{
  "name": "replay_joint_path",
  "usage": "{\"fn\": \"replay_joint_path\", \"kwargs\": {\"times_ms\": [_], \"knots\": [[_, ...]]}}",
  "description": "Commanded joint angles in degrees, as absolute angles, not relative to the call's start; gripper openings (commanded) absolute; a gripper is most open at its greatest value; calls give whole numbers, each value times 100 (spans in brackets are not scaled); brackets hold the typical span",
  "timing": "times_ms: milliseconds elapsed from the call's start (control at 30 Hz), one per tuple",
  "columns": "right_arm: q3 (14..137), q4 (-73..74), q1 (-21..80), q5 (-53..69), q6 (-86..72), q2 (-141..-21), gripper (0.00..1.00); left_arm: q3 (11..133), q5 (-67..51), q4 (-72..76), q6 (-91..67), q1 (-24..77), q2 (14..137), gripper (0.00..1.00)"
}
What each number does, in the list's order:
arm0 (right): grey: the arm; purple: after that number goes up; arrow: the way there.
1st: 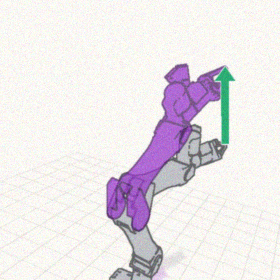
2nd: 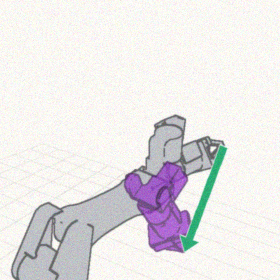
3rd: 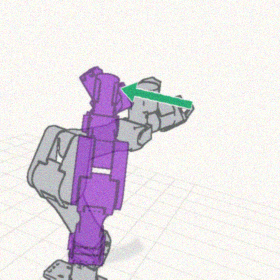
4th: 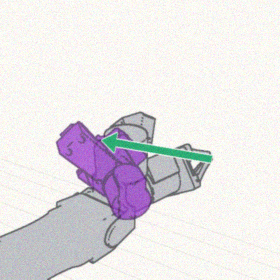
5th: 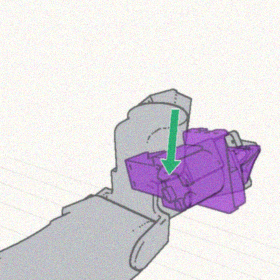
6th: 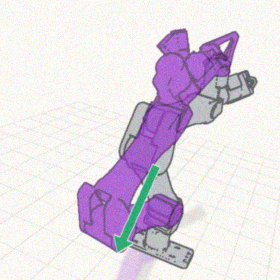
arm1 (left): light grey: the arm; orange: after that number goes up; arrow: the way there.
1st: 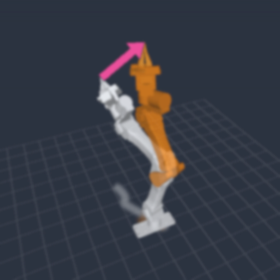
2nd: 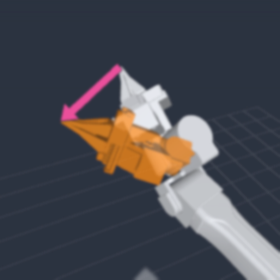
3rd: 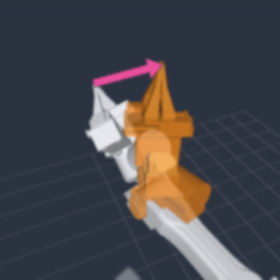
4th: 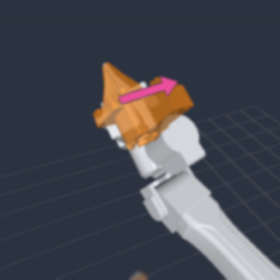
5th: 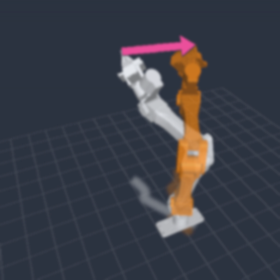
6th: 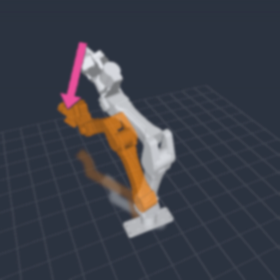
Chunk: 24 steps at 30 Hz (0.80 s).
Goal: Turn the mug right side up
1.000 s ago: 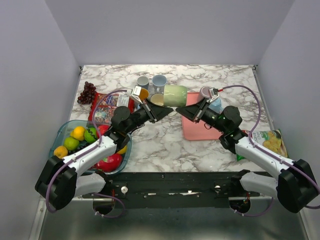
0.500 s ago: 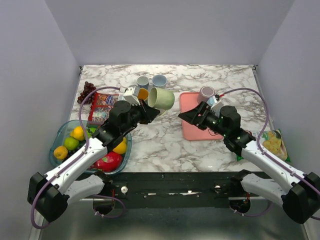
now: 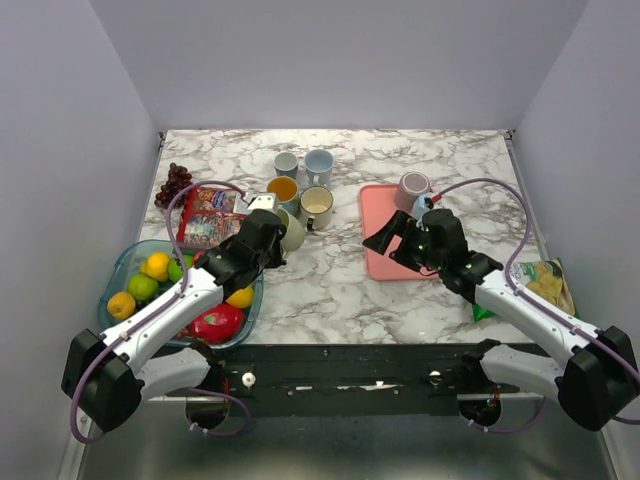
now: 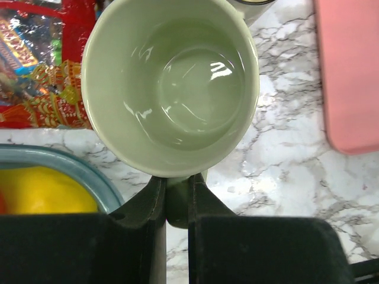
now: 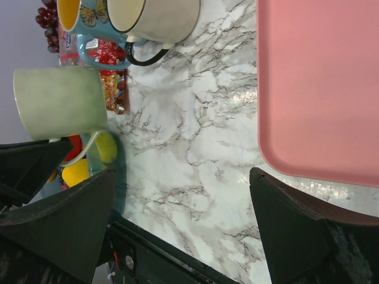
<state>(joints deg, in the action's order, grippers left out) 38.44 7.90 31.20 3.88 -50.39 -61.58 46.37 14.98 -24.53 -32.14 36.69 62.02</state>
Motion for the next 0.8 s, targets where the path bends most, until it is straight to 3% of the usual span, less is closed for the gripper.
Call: {"fn": "replay_joint_path", "kwargs": {"times_ms": [0,767], "knots": [[4148,1125,3138,229,-4843,-6389,100,4755,2188,-2381,-3270,3727,6371,0],[4473,1757,3138,-500,-4140,-6460,100,4676,2672,-2241,-3041,3779,7734,0]]}}
